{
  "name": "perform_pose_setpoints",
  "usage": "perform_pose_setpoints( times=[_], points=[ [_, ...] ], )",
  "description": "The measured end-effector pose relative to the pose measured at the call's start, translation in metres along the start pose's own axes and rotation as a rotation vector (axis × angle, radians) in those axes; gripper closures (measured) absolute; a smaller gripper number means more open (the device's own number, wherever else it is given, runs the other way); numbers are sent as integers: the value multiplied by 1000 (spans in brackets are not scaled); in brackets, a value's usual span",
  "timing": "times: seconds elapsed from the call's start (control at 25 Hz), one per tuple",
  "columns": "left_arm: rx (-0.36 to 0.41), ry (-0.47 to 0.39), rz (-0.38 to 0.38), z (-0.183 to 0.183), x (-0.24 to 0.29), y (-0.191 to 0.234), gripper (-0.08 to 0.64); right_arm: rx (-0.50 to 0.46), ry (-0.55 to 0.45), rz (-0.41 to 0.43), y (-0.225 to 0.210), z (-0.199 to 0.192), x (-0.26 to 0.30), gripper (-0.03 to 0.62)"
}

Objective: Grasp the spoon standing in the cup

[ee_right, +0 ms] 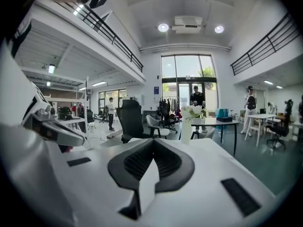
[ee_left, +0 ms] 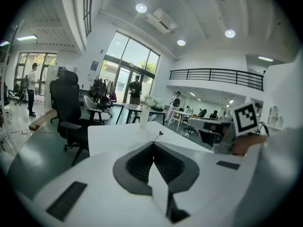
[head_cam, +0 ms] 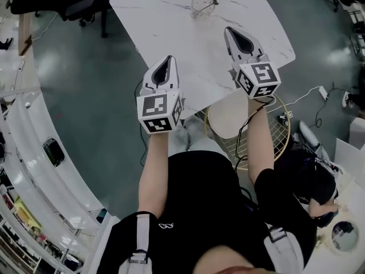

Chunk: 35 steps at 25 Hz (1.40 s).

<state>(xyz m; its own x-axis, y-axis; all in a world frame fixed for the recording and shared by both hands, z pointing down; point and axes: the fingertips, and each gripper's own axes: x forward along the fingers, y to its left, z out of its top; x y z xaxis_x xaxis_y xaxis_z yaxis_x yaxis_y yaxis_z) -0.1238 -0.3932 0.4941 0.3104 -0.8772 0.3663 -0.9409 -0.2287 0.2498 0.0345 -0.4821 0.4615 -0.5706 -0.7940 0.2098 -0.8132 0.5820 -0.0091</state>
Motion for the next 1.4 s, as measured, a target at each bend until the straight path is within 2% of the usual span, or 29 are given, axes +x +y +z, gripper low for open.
perform_pose_setpoints(
  times=[0.16,0.36,0.44,0.52,0.76,0.84,1.04,1.16,1.4],
  points=[
    [2,20,3,-3,6,1,545,-76,22,25,-34,4,42,586],
    [6,43,16,-5,9,7,545,-64,65,27,-64,-13,86,586],
    [6,53,27,-5,9,14,545,-55,109,26,-75,-27,104,558],
    [6,62,41,-6,8,22,545,-14,148,19,-85,-41,122,518],
    [12,91,48,-16,8,23,545,154,216,-24,-110,-77,155,476],
    [16,92,53,-13,8,25,545,165,250,-37,-113,-90,163,463],
    [18,94,84,-13,1,34,545,158,304,-42,-107,-115,172,463],
    [24,93,88,-12,-3,35,545,181,329,-83,-110,-125,173,486],
    [15,79,102,-15,-11,36,545,159,288,-81,-103,-108,167,531]
  ],
)
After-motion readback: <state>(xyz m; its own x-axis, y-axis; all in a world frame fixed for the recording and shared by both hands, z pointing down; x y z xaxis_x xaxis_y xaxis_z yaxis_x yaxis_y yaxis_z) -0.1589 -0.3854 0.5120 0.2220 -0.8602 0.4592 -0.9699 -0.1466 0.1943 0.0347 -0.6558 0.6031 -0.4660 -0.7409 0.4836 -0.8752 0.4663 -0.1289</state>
